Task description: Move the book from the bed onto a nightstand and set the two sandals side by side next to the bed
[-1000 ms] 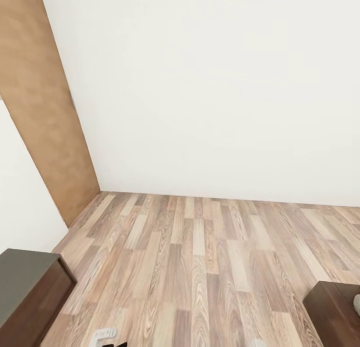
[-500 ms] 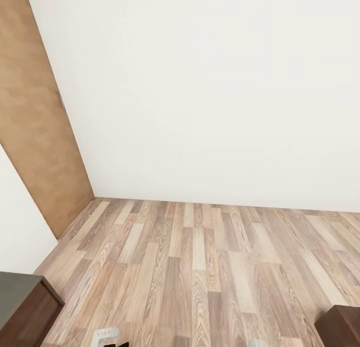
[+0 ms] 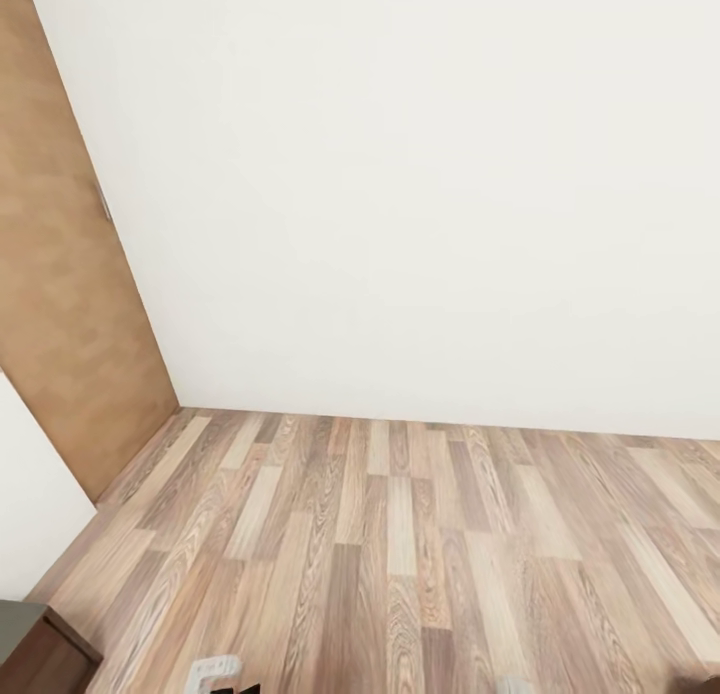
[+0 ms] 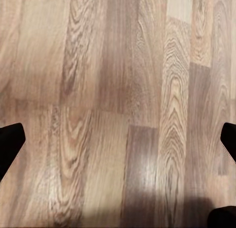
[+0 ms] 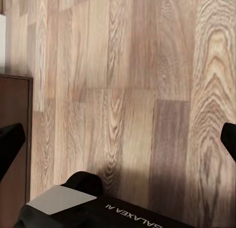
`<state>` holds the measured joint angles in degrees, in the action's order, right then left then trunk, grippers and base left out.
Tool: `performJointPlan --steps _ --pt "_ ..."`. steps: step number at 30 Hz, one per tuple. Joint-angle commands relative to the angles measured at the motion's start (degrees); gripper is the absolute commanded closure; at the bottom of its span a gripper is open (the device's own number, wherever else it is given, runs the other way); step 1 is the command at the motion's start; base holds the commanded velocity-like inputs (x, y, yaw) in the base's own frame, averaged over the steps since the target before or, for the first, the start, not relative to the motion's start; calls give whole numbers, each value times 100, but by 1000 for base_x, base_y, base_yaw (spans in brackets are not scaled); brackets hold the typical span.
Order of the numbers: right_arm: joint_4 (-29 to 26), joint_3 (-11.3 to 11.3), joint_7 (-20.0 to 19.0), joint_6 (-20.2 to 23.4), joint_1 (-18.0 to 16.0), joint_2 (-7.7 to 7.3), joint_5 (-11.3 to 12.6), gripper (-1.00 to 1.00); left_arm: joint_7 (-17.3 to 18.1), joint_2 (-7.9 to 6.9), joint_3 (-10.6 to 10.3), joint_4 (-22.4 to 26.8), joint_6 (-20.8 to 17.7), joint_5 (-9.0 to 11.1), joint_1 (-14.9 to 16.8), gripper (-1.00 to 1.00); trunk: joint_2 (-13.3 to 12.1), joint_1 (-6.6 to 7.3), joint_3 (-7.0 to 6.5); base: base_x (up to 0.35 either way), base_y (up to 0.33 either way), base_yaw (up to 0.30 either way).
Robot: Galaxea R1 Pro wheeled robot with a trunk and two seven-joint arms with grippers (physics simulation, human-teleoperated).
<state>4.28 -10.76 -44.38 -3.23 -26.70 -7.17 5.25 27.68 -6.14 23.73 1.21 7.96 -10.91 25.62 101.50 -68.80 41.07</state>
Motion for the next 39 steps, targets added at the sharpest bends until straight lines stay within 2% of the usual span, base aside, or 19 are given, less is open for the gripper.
performJointPlan --steps 1,39 --pt "29 21 -22 -31 -11 0 55 -100 10 -2 44 -6 30 -61 4 -100 2 -3 5 330 0 0" --pt "29 21 -18 -29 -12 3 55 -100 10 25 44 -6 30 -61 4 -100 2 -3 5 330 0 -22"
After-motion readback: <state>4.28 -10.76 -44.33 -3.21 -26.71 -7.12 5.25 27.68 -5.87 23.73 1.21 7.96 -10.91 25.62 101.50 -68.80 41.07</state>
